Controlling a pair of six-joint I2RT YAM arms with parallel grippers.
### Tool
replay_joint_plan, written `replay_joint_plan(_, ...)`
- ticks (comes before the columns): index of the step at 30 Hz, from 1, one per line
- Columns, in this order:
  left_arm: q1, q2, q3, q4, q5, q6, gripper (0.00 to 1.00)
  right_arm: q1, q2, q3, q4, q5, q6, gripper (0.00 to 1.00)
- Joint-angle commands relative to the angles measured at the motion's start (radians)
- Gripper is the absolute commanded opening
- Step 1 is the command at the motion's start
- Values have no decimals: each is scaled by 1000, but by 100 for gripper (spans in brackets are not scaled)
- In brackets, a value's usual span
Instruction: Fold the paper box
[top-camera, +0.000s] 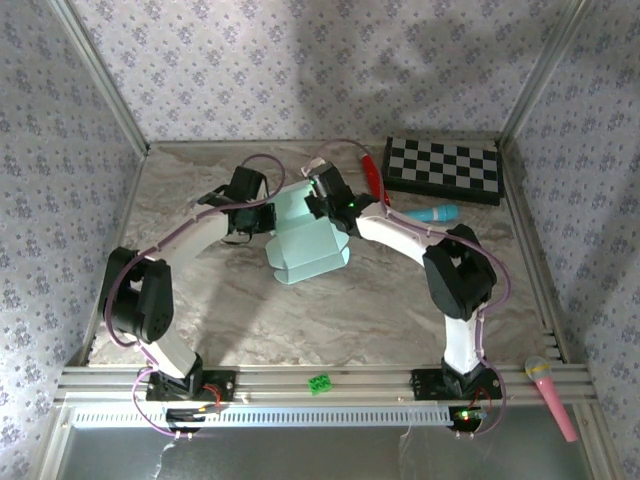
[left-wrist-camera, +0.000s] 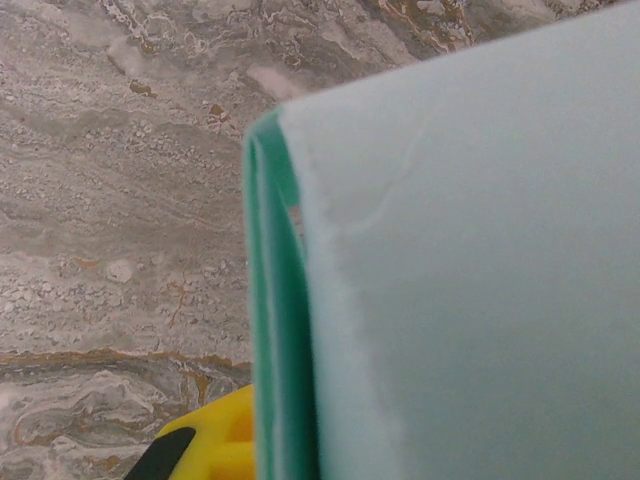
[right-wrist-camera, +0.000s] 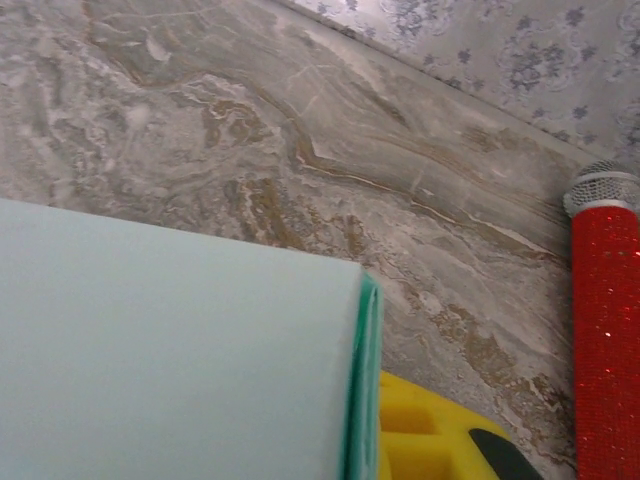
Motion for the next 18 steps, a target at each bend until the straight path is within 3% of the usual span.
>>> replay_joint_plan(1, -4, -3, 30, -82, 4, 26, 0, -20, 57, 41, -92, 290, -1, 9)
replay_joint_plan(8, -4, 16, 35, -87, 1, 14, 0, -17, 101, 95, -174, 352, 27, 11)
replay_joint_plan(18, -4, 49, 48, -85, -11, -47, 0, 7, 28, 23, -48, 15, -32, 28)
